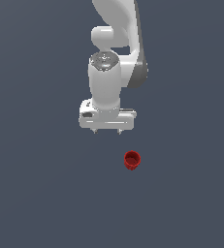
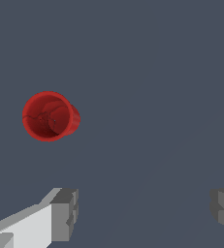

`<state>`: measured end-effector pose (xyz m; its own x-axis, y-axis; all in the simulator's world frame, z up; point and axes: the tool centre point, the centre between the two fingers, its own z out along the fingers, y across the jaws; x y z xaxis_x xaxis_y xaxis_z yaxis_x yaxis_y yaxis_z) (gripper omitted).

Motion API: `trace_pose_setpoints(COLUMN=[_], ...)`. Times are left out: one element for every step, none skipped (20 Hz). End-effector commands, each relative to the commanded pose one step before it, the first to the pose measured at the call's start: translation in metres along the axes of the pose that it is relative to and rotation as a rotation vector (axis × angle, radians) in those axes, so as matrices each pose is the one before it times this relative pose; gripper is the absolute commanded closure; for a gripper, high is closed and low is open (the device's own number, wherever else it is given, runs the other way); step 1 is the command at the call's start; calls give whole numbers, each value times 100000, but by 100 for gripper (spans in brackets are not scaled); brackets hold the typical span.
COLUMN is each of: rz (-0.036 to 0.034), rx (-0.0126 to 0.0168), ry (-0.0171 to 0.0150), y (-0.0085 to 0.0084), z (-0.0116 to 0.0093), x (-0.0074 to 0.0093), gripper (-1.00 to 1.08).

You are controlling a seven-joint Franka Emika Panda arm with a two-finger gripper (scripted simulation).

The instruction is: Pick up the object and move it to a goal position.

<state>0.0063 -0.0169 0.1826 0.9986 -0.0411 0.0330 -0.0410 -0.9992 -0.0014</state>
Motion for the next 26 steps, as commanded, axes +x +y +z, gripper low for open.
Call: trace_pose_setpoints(rz=[0,-164,-459,-773,-1070,-1366,-1568,-1318,-997,-678,-361,-67,242,233,0,-66,-115,-94,-66,-93,-93,-93,-147,-131,-161,-173], rx=[0,-8,-19,-32,-43,-54,-60,-49,-36,-24,-13,-2,8,8,0,-4,-6,-5,-3,-4,-3,-2,-2,0,3,6], ry=[0,-39,-112,-189,-261,-332,-381,-319,-241,-164,-87,-16,58,55,0,-20,-32,-28,-21,-30,-31,-31,-48,-42,-52,-58], y=[1,-48,-125,-215,-297,-378,-432,-362,-272,-182,-94,-19,68,47,-37,-71,-119,-134,-143,-186,-209,-227,-280,-291,-334,-369], z=[0,21,59,99,136,173,196,163,121,80,40,5,-29,-14,30,60,89,107,124,152,174,196,230,251,283,314], x=[0,-9,-27,-43,-60,-75,-86,-71,-54,-39,-24,-7,13,35,51,79,114,146,177,211,240,266,296,320,347,372], gripper=[-92,-92,-92,-92,-92,-92,-92,-92,-92,-92,-92,-92,-92,-92,-92,-92,-92,-92,-92,-92,-92,-92,-92,-92,-92,-92])
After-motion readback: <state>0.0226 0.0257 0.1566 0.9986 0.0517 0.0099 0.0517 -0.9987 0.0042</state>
